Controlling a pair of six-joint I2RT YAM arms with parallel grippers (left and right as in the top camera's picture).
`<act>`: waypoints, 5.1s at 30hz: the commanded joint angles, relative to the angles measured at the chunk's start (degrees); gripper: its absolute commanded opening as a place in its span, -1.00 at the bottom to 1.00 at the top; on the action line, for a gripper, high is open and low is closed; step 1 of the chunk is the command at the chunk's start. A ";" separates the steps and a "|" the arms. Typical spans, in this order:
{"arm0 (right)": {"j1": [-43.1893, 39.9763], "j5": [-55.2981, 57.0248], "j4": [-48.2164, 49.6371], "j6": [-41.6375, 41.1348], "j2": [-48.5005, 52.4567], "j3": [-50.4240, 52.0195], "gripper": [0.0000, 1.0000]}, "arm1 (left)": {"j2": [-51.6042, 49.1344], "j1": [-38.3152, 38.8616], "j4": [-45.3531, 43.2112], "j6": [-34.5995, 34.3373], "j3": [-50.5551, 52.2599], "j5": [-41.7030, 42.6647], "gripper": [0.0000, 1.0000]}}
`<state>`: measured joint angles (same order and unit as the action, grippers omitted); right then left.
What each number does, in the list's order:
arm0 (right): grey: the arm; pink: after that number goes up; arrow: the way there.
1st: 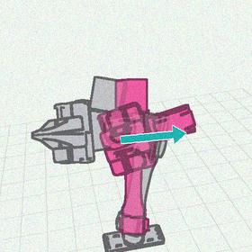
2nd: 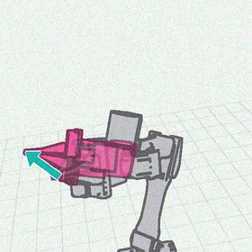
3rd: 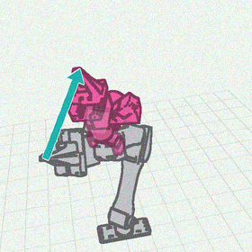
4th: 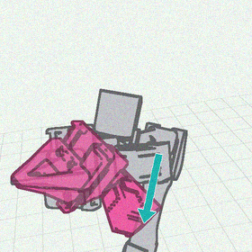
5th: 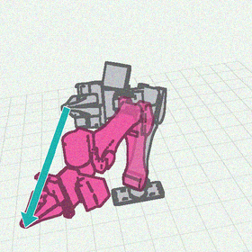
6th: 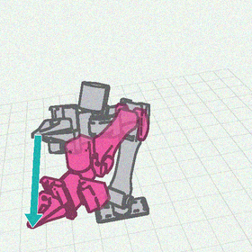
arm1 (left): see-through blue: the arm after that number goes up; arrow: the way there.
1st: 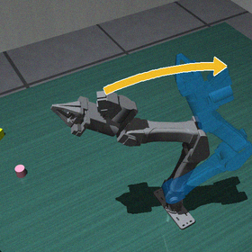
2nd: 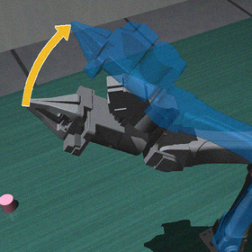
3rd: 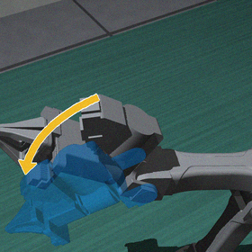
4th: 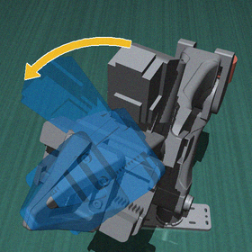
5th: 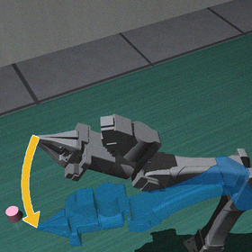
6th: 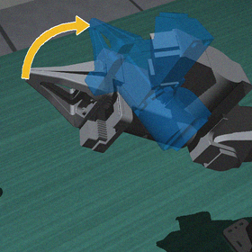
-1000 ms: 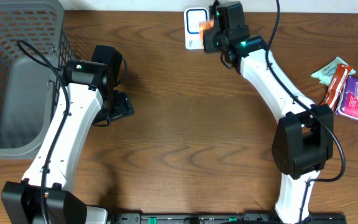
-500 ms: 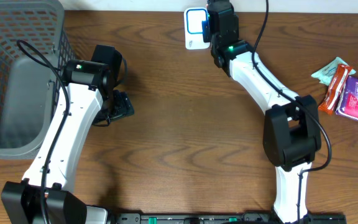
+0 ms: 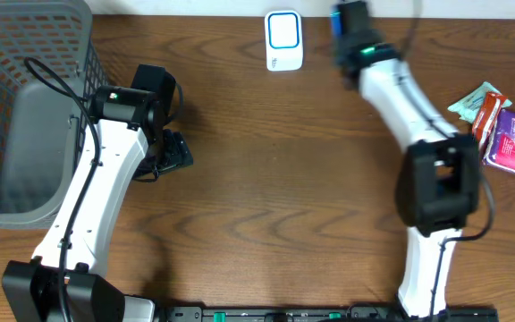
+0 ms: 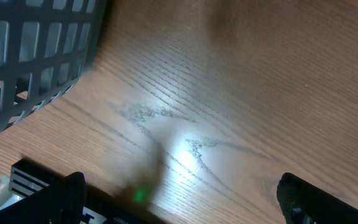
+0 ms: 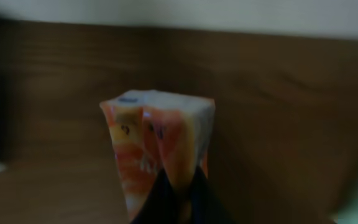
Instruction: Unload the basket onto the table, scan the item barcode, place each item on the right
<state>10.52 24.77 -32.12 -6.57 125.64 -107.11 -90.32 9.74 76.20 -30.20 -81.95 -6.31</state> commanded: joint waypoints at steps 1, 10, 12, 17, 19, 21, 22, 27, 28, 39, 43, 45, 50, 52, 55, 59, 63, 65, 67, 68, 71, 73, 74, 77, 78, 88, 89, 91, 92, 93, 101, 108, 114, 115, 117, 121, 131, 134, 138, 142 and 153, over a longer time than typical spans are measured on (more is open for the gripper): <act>-8.68 8.13 -7.85 -2.19 -3.17 -2.29 -0.98 | 0.20 -0.31 0.24 -0.70 0.20 -0.13 0.96; -22.58 10.88 -22.43 -2.19 -3.17 -2.27 -0.82 | 0.20 -0.31 0.24 -0.68 0.20 -0.13 0.96; -24.24 10.91 -23.93 -2.19 -3.17 -2.27 -0.50 | 0.20 -0.31 0.24 -0.70 0.20 -0.13 0.96; -25.92 10.91 -27.78 -2.49 -3.45 -2.29 0.98 | 0.20 -0.31 0.24 -0.68 0.20 -0.13 0.96; -25.97 10.91 -30.53 -8.13 -5.14 -2.29 0.98 | 0.20 -0.31 0.24 -0.70 0.20 -0.13 0.95; -25.83 10.75 -32.57 -12.41 -7.19 -2.29 0.98 | 0.20 -0.31 0.24 -0.70 0.20 -0.13 0.96; -25.77 10.21 -33.42 -13.77 -8.39 -2.29 0.99 | 0.20 -0.31 0.24 -0.70 0.20 -0.13 0.95; -24.63 -0.90 -38.45 -14.88 -17.40 -2.27 0.98 | 0.20 -0.31 0.24 -0.70 0.20 -0.13 0.96; -24.28 -3.65 -39.82 -14.88 -19.80 -2.23 0.99 | 0.20 -0.31 0.24 -0.68 0.20 -0.13 0.96; -12.15 -11.85 -43.50 -16.15 -50.51 16.26 0.99 | 0.20 -0.31 0.24 -0.70 0.20 -0.13 0.96; -5.75 -18.18 -43.74 -16.15 -60.83 27.08 0.99 | 0.20 -0.31 0.24 -0.68 0.20 -0.13 0.96; -2.91 -19.93 -43.82 -16.74 -65.99 32.15 0.99 | 0.20 -0.31 0.24 -0.68 0.20 -0.13 0.96; 1.11 -27.58 -47.89 -17.20 -76.83 39.93 0.98 | 0.20 -0.31 0.24 -0.70 0.20 -0.13 0.96; 1.18 -29.29 -51.01 -17.20 -80.06 41.07 0.98 | 0.20 -0.31 0.24 -0.68 0.20 -0.13 0.96; 1.20 -29.22 -55.10 -17.18 -83.10 41.27 0.99 | 0.20 -0.31 0.24 -0.68 0.20 -0.13 0.96; 1.20 -29.24 -59.58 -17.18 -85.70 41.27 0.98 | 0.20 -0.31 0.24 -0.68 0.20 -0.13 0.96; 1.20 -29.20 -61.42 -17.16 -85.74 41.27 0.99 | 0.20 -0.31 0.24 -0.70 0.20 -0.13 0.96; 1.20 -29.22 -61.48 -16.87 -85.74 41.27 0.98 | 0.20 -0.31 0.24 -0.70 0.20 -0.13 0.96; 1.20 -29.22 -61.48 -15.85 -85.74 41.27 0.99 | 0.20 -0.31 0.24 -0.68 0.20 -0.13 0.96; 1.20 -29.22 -61.35 -14.71 -85.74 41.27 0.99 | 0.20 -0.31 0.24 -0.68 0.20 -0.13 0.96; 1.20 -29.20 -61.26 -13.94 -85.74 41.27 0.99 | 0.20 -0.31 0.24 -0.70 0.20 -0.13 0.96; 1.20 -29.22 -60.83 -13.94 -85.74 41.27 0.98 | 0.20 -0.31 0.24 -0.70 0.20 -0.13 0.95; 1.20 -29.22 -60.48 -13.92 -85.74 41.27 0.99 | 0.20 -0.31 0.24 -0.68 0.20 -0.13 0.96; 1.20 -29.44 -59.12 -12.74 -85.74 41.27 0.98 | 0.20 -0.31 0.24 -0.68 0.20 -0.13 0.96; 1.20 -29.51 -58.58 -11.98 -85.74 41.27 0.98 | 0.20 -0.31 0.24 -0.68 0.20 -0.13 0.96; 1.20 -30.38 -54.42 -8.83 -86.20 41.27 0.99 | 0.20 -0.31 0.24 -0.68 0.20 -0.13 0.96; 1.20 -31.04 -53.81 -7.58 -86.58 41.27 0.98 | 0.20 -0.31 0.24 -0.68 0.20 -0.13 0.96; 1.20 -32.02 -52.81 -5.51 -87.73 41.27 0.98 | 0.20 -0.31 0.24 -0.68 0.20 -0.13 0.95; 1.20 -32.00 -52.52 -5.53 -88.37 41.27 0.99 | 0.20 -0.31 0.24 -0.70 0.20 -0.13 0.96; 1.20 -32.00 -52.37 -5.53 -88.98 41.27 0.99 | 0.20 -0.31 0.24 -0.70 0.20 -0.13 0.95; 1.20 -32.59 -49.05 -5.51 -97.22 41.27 0.98 | 0.20 -0.31 0.24 -0.70 0.20 -0.13 0.96; 1.14 -32.59 -49.03 -5.09 -103.32 41.29 0.99 | 0.20 -0.31 0.24 -0.68 0.20 -0.13 0.96; 1.14 -32.52 -48.02 -2.82 -105.79 41.29 0.99 | 0.20 -0.31 0.24 -0.68 0.20 -0.13 0.96; 1.14 -32.41 -47.98 -2.54 -105.90 41.29 0.99 | 0.20 -0.31 0.24 -0.68 0.20 -0.13 0.96; 1.14 -32.37 -48.00 -2.56 -105.94 41.29 0.98 | 0.20 -0.31 0.24 -0.68 0.20 -0.13 0.95; 1.14 -32.44 -47.91 -2.60 -105.94 41.48 0.99 | 0.20 -0.31 0.24 -0.68 0.20 -0.13 0.96; 1.14 -32.41 -44.98 -2.58 -105.94 45.27 0.99 | 0.20 -0.31 0.24 -0.68 0.20 -0.13 0.95; 1.14 -32.44 -43.87 -2.58 -105.94 46.49 0.99 | 0.20 -0.31 0.24 -0.68 0.20 -0.13 0.96; 1.14 -32.44 -43.19 -2.60 -105.94 47.50 0.99 | 0.20 -0.31 0.24 -0.68 0.20 -0.13 0.96; 1.14 -32.41 -43.06 -2.58 -105.94 47.82 0.98 | 0.20 -0.31 0.26 -0.68 0.20 -0.13 0.96; 1.14 -32.39 -42.60 -2.56 -105.94 47.82 0.99 | 0.20 -0.31 0.24 -0.70 0.20 -0.13 0.96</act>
<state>11.40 -7.55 -75.09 -9.98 20.12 -59.55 -90.32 9.74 76.23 -30.20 -81.93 -6.28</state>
